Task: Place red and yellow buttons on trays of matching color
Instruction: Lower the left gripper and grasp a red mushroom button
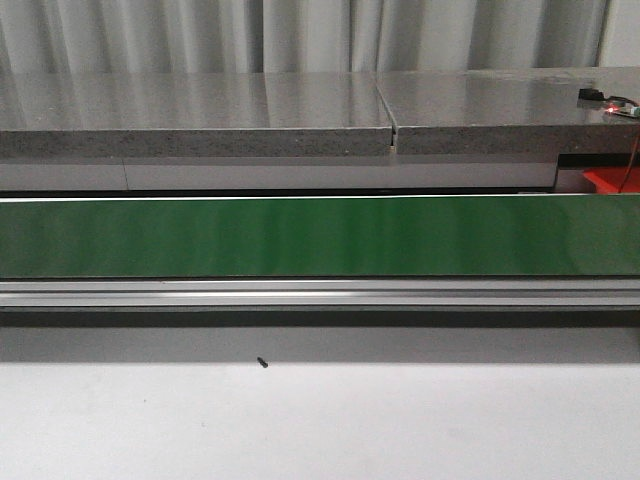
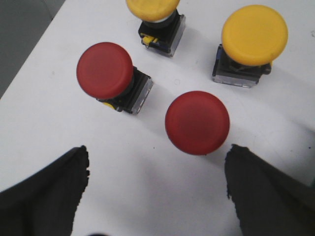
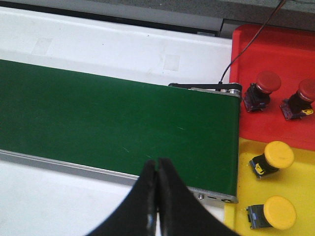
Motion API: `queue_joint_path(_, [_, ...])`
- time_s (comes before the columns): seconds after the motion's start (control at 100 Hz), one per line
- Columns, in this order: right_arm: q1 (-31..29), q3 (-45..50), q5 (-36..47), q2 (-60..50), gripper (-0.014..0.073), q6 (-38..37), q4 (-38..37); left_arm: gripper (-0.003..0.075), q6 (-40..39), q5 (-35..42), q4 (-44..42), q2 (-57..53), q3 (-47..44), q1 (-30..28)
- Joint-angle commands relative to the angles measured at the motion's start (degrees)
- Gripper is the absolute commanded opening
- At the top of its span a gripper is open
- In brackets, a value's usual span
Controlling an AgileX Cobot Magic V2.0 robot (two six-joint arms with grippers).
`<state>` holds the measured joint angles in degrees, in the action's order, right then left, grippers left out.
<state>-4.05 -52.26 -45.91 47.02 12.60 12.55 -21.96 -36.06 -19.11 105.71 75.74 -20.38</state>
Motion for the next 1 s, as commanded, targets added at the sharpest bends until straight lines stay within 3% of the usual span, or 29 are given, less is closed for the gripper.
queue_joint_path(0.0, [0.13, -1.47, 3.11, -0.38, -0.0068, 0.53, 0.13, 0.0543, 0.70, 3.47, -0.91, -1.64, 2.00, -0.21])
queue_joint_path(0.67, [0.13, -1.47, 3.11, -0.38, -0.0068, 0.53, 0.13, 0.0543, 4.00, 9.93, 3.55, -0.37, 2.08, -0.21])
queue_joint_path(0.99, [0.13, -1.47, 3.11, -0.38, -0.0068, 0.53, 0.13, 0.0543, 4.11, 9.53, 3.92, 1.34, 3.60, -0.11])
